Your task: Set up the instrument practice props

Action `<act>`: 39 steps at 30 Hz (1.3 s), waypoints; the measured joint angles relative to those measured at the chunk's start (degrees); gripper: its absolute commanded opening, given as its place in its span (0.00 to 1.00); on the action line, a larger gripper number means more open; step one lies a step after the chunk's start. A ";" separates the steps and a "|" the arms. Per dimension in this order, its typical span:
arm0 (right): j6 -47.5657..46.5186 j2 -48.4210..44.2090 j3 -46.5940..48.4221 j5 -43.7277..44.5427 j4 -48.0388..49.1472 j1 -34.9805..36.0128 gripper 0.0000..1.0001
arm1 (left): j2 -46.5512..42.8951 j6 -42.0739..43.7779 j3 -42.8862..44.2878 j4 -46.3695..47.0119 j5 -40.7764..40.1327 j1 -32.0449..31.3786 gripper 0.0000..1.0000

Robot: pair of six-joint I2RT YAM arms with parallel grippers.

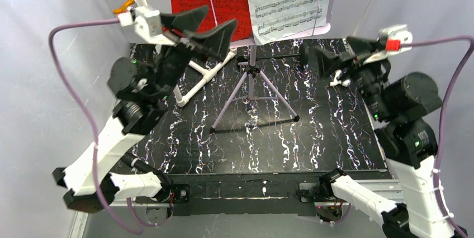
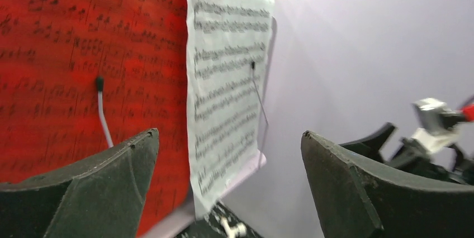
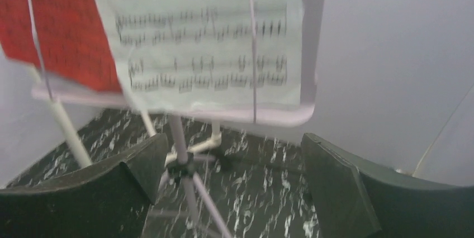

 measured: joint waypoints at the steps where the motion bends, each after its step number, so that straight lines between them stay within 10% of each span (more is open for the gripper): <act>1: 0.59 -2.01 -2.71 -0.35 -0.44 0.00 0.98 | -2.21 -0.59 -1.33 -1.73 0.96 -0.02 0.98; 14: 12.31 -10.10 -52.72 -5.25 1.64 0.00 0.98 | -38.95 -12.76 -33.66 -38.42 4.20 -0.02 0.98; 22: 9.60 5.60 -53.55 -6.43 17.75 0.04 0.95 | -52.52 -26.69 -50.90 -51.91 -1.51 0.00 0.98; 39: -0.31 26.75 -39.30 -17.49 31.87 -0.39 0.56 | -13.51 -21.92 -55.01 -30.88 5.49 10.36 0.98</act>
